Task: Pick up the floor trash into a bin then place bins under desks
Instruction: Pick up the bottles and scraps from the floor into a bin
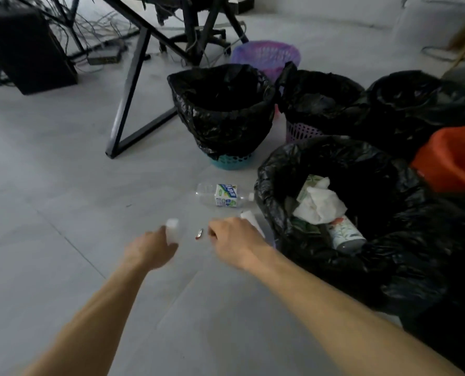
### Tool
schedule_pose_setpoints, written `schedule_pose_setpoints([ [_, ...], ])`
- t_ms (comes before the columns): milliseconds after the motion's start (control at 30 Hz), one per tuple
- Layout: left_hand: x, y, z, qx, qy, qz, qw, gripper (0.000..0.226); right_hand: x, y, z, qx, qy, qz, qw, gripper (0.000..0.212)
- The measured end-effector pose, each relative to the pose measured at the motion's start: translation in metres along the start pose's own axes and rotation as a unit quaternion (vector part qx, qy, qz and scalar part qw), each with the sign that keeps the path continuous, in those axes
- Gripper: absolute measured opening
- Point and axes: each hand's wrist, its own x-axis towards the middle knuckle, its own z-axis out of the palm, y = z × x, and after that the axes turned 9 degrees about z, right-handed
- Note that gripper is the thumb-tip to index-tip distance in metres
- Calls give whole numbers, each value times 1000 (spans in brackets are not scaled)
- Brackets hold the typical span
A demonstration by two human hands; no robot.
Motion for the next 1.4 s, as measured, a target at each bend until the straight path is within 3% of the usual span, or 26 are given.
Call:
schedule_pose_setpoints([
  [67, 2, 35, -33, -166, 104, -8, 981, 62, -1, 13, -50, 97, 117, -7, 988, 10],
  [167, -21, 121, -69, -346, 257, 66, 900, 68, -19, 55, -116, 198, 264, 32, 943, 12],
  [233, -44, 176, -75, -394, 292, 124, 862, 64, -34, 88, -144, 229, 298, 81, 923, 13],
  [267, -55, 200, -74, -383, 295, 151, 862, 63, -42, 104, -154, 235, 299, 105, 919, 13],
  [433, -73, 261, -54, -216, 228, 216, 925, 63, -70, 164, -166, 172, 233, 238, 927, 17],
  [500, -72, 270, -46, -167, 197, 217, 942, 64, -75, 176, -164, 165, 192, 262, 931, 35],
  [600, -68, 274, -38, -125, 182, 220, 950, 61, -77, 185, -162, 160, 174, 277, 931, 66],
  [700, -63, 272, -37, -78, 195, 242, 947, 51, -75, 195, -159, 109, 137, 294, 939, 68],
  [800, -55, 272, -43, -5, 199, 263, 944, 48, -76, 203, -157, 76, 27, 295, 952, 71],
  [867, -46, 273, -55, 44, 187, 280, 940, 48, -78, 203, -160, 70, -3, 268, 961, 66],
  [1100, -17, 262, -101, 121, 146, 246, 951, 49, -67, 180, -182, 152, 115, 146, 971, 45],
  [1233, -11, 213, -110, 93, 116, 157, 976, 49, -62, 129, -180, 191, 143, 39, 970, 39],
  [1400, 6, 118, -77, 84, 26, 27, 996, 54, -41, 53, -124, 169, 160, -53, 971, 32],
])
